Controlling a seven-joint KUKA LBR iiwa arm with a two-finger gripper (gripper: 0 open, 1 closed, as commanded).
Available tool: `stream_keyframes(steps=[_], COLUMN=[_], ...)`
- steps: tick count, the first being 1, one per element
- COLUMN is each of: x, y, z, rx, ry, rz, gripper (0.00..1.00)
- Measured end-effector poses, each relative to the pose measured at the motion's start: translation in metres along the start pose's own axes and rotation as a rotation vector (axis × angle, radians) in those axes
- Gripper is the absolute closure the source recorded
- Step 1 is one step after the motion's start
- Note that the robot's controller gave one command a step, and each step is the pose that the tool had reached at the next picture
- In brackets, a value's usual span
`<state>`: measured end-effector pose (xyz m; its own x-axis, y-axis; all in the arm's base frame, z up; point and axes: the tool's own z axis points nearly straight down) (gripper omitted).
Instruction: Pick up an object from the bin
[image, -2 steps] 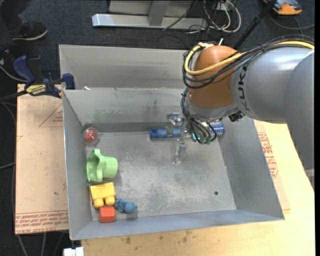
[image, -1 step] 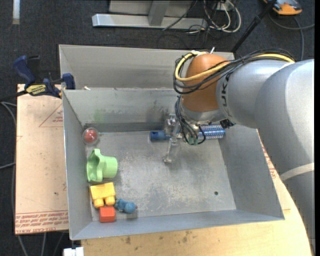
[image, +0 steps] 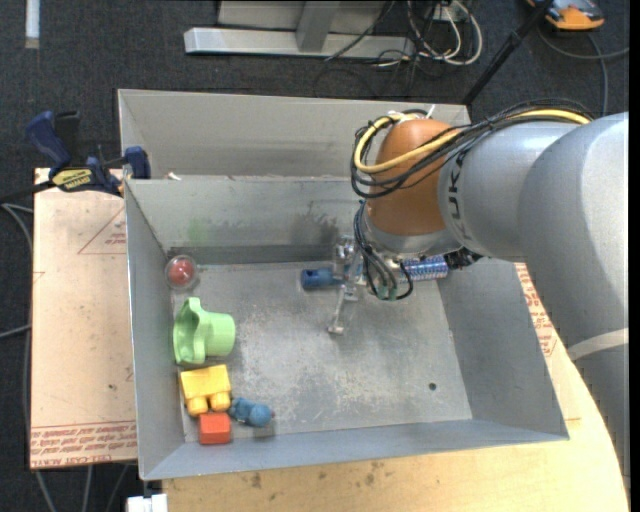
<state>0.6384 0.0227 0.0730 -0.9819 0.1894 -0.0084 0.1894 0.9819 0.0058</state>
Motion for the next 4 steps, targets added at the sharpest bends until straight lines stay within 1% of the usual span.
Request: stream_keyframes(steps=[1,2,3,4], x=[-0.015,-0.016,0.004,0.022], y=[0.016,0.017,-0.016,-0.024], z=[0.002,0.0,0.0,-0.095], rx=[0.006,0.004,0.0,0.003], ry=[0.009,0.003,0.0,-0.001], rz=[0.029,0.029,-0.76,-0.74], gripper=[0.0,1.0,1.0,1.0])
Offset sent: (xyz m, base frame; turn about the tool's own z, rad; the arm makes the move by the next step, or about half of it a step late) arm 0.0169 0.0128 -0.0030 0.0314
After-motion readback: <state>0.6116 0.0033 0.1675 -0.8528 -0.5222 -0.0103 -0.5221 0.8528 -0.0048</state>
